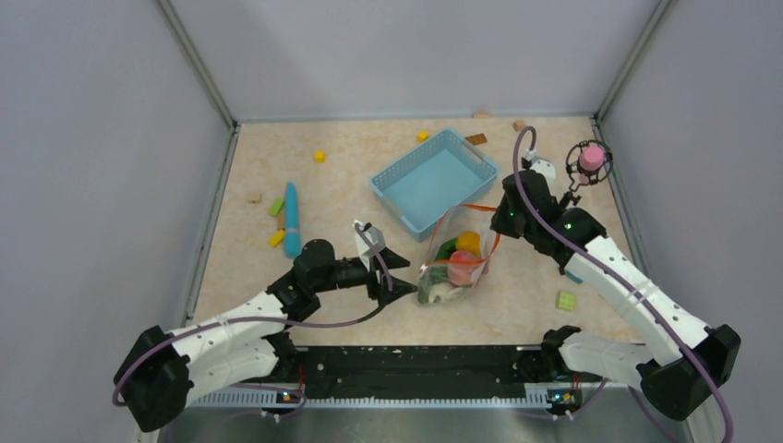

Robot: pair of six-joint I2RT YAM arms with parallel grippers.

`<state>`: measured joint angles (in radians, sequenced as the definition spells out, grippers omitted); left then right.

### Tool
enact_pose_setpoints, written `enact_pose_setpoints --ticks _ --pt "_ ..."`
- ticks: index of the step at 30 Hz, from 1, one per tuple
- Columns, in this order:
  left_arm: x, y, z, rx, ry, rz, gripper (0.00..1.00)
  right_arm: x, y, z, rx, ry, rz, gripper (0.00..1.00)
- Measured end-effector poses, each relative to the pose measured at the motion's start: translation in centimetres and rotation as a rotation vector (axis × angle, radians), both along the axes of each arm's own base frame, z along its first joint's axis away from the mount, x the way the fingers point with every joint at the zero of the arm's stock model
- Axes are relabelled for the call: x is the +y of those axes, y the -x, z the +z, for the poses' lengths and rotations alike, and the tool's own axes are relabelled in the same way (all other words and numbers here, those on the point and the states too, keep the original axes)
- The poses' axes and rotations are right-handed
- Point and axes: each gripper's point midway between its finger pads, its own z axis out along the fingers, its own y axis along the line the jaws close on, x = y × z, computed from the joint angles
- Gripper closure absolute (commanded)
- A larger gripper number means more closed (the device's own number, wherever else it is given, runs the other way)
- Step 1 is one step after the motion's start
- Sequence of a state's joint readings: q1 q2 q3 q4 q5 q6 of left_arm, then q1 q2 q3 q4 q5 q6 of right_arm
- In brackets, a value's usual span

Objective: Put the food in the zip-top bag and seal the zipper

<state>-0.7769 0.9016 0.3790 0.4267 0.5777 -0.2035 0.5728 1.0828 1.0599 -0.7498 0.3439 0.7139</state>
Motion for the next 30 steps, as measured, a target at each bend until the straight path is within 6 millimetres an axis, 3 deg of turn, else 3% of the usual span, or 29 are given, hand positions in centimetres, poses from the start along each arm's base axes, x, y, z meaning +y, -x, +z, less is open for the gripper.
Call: enact_pose_setpoints --ticks 8,11,22,27,30 --pt "-2.8 1.9 0.0 -0.082 0.001 -0.062 0.31 0.0 0.4 0.0 -0.014 -0.024 0.006 1.00" --pt "-3.8 2.4 0.3 -0.132 -0.008 -0.066 0.39 0.0 0.5 0.0 -0.015 -0.033 0.004 1.00" --pt "-4.6 -1.6 0.4 -0.234 -0.070 0.103 0.48 0.0 1.2 0.5 -0.029 -0.065 0.013 1.00" --pt "-4.8 -1.5 0.3 -0.242 -0.072 0.086 0.49 0.1 1.4 0.0 -0.018 -0.064 0.018 1.00" --pt "-4.9 -1.1 0.5 -0.247 -0.065 0.061 0.58 0.1 1.5 -0.3 -0.009 -0.064 0.023 1.00"
